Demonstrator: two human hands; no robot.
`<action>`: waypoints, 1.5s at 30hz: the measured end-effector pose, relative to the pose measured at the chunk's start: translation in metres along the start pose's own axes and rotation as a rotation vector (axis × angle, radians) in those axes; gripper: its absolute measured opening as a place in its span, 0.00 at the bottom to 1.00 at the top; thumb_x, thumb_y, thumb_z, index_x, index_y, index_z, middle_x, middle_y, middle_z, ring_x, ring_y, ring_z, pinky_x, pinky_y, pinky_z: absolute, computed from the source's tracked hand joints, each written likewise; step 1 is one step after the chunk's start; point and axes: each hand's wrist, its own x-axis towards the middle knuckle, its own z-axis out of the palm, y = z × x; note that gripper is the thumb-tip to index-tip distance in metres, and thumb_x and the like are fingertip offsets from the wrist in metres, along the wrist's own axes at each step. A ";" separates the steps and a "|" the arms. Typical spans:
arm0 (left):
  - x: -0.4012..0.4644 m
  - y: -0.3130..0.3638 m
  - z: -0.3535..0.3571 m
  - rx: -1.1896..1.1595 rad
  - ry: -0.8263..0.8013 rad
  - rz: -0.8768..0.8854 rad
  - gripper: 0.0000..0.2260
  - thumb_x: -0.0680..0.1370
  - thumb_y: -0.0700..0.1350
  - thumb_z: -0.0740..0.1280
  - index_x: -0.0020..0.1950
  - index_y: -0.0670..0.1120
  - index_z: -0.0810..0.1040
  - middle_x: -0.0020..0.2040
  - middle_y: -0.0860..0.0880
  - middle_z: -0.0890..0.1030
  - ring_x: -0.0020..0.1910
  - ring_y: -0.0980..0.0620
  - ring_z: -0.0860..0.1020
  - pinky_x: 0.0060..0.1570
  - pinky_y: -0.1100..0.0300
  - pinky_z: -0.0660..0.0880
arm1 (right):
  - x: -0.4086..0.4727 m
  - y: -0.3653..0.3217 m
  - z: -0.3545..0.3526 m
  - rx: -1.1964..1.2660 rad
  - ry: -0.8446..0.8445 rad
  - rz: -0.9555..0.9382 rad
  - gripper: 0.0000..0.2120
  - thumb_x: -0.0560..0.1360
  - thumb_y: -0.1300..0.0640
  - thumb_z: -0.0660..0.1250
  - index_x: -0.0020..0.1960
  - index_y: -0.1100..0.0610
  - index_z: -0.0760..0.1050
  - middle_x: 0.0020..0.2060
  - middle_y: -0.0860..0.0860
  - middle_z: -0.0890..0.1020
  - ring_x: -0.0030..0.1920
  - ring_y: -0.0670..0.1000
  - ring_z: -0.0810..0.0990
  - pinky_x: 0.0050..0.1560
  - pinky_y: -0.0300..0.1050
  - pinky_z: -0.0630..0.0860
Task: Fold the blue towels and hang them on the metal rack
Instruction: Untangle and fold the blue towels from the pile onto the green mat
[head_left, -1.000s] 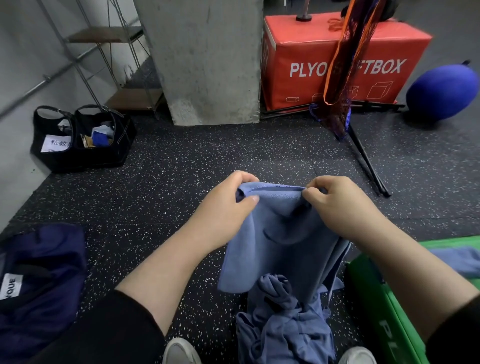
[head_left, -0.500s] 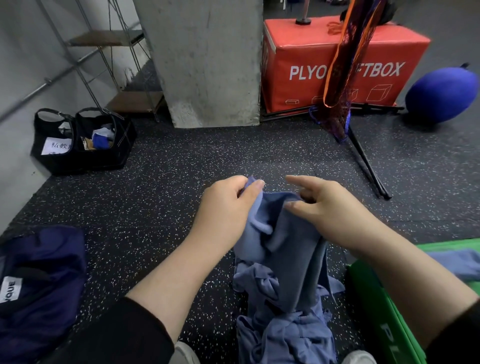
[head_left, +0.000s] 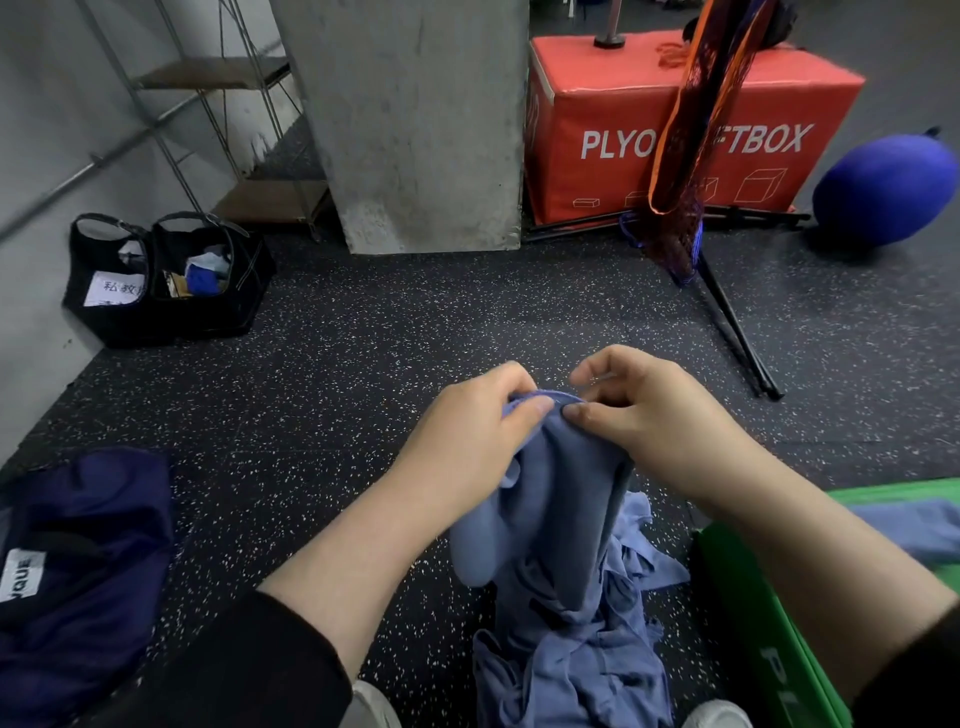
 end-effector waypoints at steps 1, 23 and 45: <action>0.000 0.001 -0.002 0.012 0.041 -0.004 0.08 0.81 0.54 0.66 0.46 0.52 0.75 0.33 0.52 0.79 0.35 0.53 0.78 0.41 0.53 0.77 | 0.001 0.002 -0.001 -0.067 0.031 0.001 0.06 0.74 0.58 0.75 0.45 0.51 0.78 0.34 0.46 0.84 0.33 0.44 0.76 0.39 0.45 0.73; -0.001 0.009 -0.002 0.146 -0.032 0.025 0.10 0.81 0.57 0.64 0.47 0.53 0.77 0.36 0.52 0.80 0.42 0.47 0.79 0.46 0.48 0.77 | -0.001 -0.003 0.002 -0.079 0.001 -0.099 0.04 0.78 0.59 0.70 0.46 0.51 0.78 0.38 0.47 0.84 0.36 0.43 0.77 0.41 0.44 0.74; -0.002 0.012 -0.004 0.321 -0.107 0.053 0.09 0.82 0.58 0.63 0.61 0.62 0.77 0.39 0.54 0.81 0.46 0.44 0.80 0.48 0.48 0.78 | -0.006 -0.010 0.005 -0.205 -0.126 -0.049 0.11 0.76 0.64 0.63 0.44 0.51 0.80 0.27 0.38 0.78 0.26 0.38 0.72 0.29 0.31 0.66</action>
